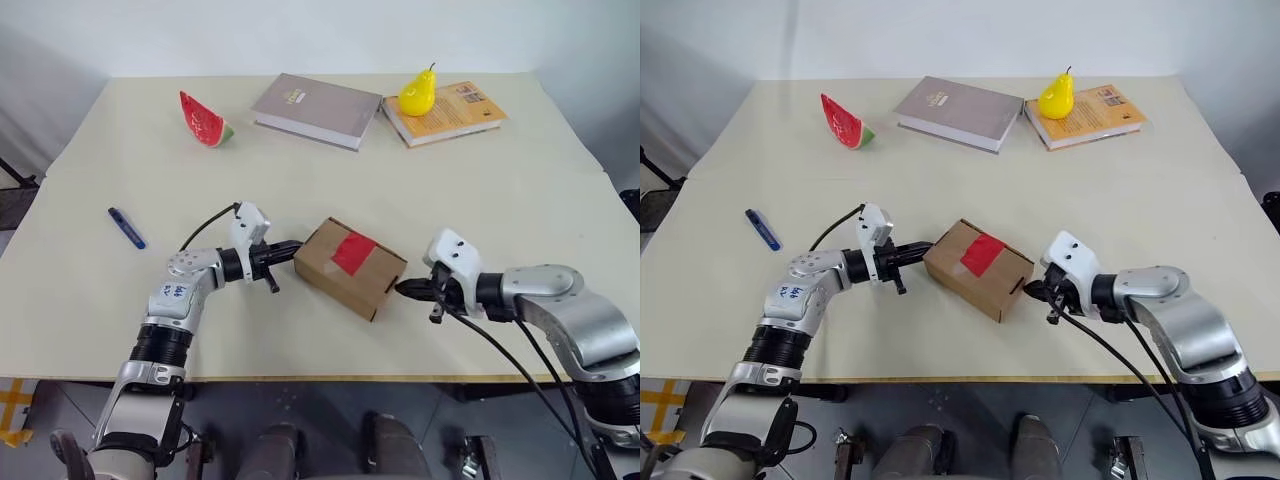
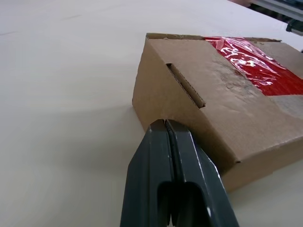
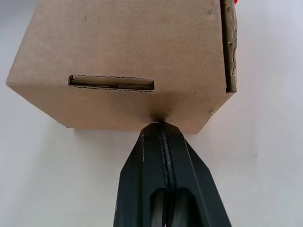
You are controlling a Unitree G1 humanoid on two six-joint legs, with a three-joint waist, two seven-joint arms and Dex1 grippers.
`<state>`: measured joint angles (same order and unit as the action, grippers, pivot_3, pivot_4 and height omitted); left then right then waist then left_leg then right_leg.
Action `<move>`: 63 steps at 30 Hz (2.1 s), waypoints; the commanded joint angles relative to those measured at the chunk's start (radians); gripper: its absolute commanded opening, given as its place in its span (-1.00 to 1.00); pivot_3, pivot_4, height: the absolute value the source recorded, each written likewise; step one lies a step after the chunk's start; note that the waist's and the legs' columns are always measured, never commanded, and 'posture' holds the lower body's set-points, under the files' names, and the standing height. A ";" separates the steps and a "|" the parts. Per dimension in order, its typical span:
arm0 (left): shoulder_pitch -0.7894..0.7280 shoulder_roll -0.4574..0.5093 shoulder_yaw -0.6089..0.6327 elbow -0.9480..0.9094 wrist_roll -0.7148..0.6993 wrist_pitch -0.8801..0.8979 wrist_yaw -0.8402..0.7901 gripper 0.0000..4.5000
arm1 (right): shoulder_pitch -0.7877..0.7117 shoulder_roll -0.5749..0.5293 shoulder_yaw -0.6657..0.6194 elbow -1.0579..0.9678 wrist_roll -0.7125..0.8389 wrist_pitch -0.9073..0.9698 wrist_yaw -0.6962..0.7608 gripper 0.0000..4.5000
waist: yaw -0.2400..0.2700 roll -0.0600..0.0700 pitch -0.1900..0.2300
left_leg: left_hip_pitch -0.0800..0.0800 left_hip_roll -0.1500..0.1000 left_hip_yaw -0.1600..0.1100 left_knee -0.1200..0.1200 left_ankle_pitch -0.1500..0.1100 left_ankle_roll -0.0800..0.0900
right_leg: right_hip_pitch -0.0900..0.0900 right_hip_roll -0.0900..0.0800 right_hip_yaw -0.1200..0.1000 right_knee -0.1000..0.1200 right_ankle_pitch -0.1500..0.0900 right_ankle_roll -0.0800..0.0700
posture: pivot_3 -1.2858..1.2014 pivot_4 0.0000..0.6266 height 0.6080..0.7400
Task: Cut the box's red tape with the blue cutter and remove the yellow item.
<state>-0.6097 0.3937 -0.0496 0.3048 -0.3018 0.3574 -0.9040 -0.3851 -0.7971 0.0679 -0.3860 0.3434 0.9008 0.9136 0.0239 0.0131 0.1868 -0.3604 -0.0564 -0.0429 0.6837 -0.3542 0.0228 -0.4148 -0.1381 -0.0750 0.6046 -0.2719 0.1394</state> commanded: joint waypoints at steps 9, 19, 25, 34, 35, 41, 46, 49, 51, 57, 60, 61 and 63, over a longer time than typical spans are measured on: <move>0.050 0.036 0.099 -0.092 -0.015 -0.025 0.060 -0.99 | 0.090 -0.055 -0.104 0.055 -0.042 -0.150 -0.052 -1.00 | 0.001 0.000 0.000 | 0.000 0.000 0.000 0.000 0.000 0.000 | 0.000 0.000 0.000 0.000 0.000 0.000 | 0.03 -0.52 1.00; 0.092 0.164 0.255 -0.212 -0.043 0.027 0.164 -0.35 | -0.105 -0.003 -0.166 0.394 -0.050 -0.357 -0.064 -0.18 | -0.006 -0.002 0.001 | 0.001 0.001 0.001 0.000 0.000 0.000 | 0.000 0.000 0.000 0.000 0.000 0.000 | 0.03 -0.52 1.00; 0.328 0.241 0.472 -0.407 -0.128 0.138 0.219 0.49 | -0.229 0.073 -0.133 0.543 -0.015 -0.466 0.025 0.75 | -0.024 -0.002 0.001 | 0.000 0.001 0.000 -0.001 0.000 0.000 | 0.000 0.000 0.000 -0.001 0.000 0.000 | 0.03 -0.52 1.00; 0.711 0.268 0.818 -0.576 -0.260 0.178 0.209 0.99 | -0.344 0.131 -0.162 0.719 0.005 -0.562 0.076 1.00 | -0.024 -0.003 0.002 | 0.000 0.004 0.000 -0.001 -0.001 -0.002 | 0.000 0.001 0.001 -0.002 0.000 0.000 | 0.03 -0.52 1.00; 0.736 0.265 0.836 -0.581 -0.267 0.177 0.213 0.99 | -0.353 0.138 -0.168 0.735 0.011 -0.579 0.080 1.00 | -0.022 -0.003 0.002 | 0.000 0.004 -0.002 0.000 -0.001 -0.002 | 0.001 0.001 0.002 -0.003 0.000 -0.001 | 0.03 -0.52 1.00; 0.852 0.186 0.890 -0.664 -0.292 0.161 0.280 0.99 | -0.392 0.157 -0.191 0.782 0.053 -0.609 0.148 1.00 | -0.026 -0.002 0.002 | 0.000 0.004 -0.002 0.000 -0.002 -0.001 | 0.002 0.001 0.006 -0.004 0.000 -0.001 | 0.03 -0.52 1.00; 0.850 0.133 0.841 -0.715 -0.268 0.127 0.359 0.99 | -0.316 0.130 -0.236 0.707 0.142 -0.610 0.285 1.00 | -0.021 -0.003 0.002 | 0.000 0.006 -0.002 -0.001 -0.002 -0.002 | 0.002 0.002 0.007 -0.004 0.000 -0.001 | 0.03 -0.52 1.00; 0.758 0.131 0.744 -0.710 -0.231 0.146 0.444 0.99 | -0.279 0.082 -0.263 0.712 0.154 -0.648 0.365 1.00 | -0.008 -0.003 0.002 | 0.000 0.005 -0.002 0.000 -0.002 -0.002 | 0.002 0.002 0.008 -0.004 0.000 -0.001 | 0.03 -0.52 1.00; 0.694 0.137 0.697 -0.669 -0.195 0.143 0.492 0.99 | -0.288 0.076 -0.279 0.741 0.153 -0.683 0.374 1.00 | -0.008 -0.002 0.002 | 0.000 0.005 -0.001 0.001 -0.002 -0.001 | 0.002 0.002 0.010 -0.004 0.000 -0.001 | 0.03 -0.52 1.00; 0.405 0.082 0.630 -0.519 -0.079 0.231 0.810 0.99 | -0.245 0.065 -0.291 0.702 0.136 -0.682 0.326 1.00 | -0.010 -0.003 0.002 | 0.003 0.006 0.001 0.000 -0.002 -0.002 | 0.001 0.006 0.008 -0.001 0.000 -0.001 | 0.03 -0.52 1.00; 0.276 0.060 0.622 -0.408 0.002 0.242 0.970 0.99 | -0.216 0.076 -0.321 0.654 0.196 -0.653 0.347 1.00 | -0.012 -0.003 0.002 | 0.003 0.006 0.003 0.000 -0.003 -0.002 | 0.001 0.005 0.006 0.001 0.000 -0.001 | 0.03 -0.52 1.00; 0.243 0.060 0.614 -0.370 0.027 0.232 1.005 0.99 | -0.207 0.079 -0.331 0.643 0.219 -0.649 0.362 1.00 | -0.012 -0.003 0.002 | 0.003 0.005 0.003 0.000 -0.003 -0.002 | 0.001 0.005 0.005 0.001 0.000 -0.001 | 0.03 -0.52 1.00; 0.193 0.062 0.605 -0.315 0.060 0.261 1.062 0.99 | -0.194 0.065 -0.324 0.642 0.205 -0.664 0.365 1.00 | -0.012 -0.004 0.002 | 0.003 0.006 0.003 0.000 -0.003 -0.002 | 0.001 0.005 0.004 0.001 0.000 -0.001 | 0.03 -0.52 1.00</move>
<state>-0.4062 0.4442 0.5515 -0.0209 -0.2756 0.6115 0.1103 -0.5771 -0.7136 -0.2250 0.2917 0.5300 0.2473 1.2693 0.0121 0.0096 0.1885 -0.3572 -0.0511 -0.0399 0.6840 -0.3568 0.0204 -0.4143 -0.1331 -0.0712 0.6059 -0.2721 0.1389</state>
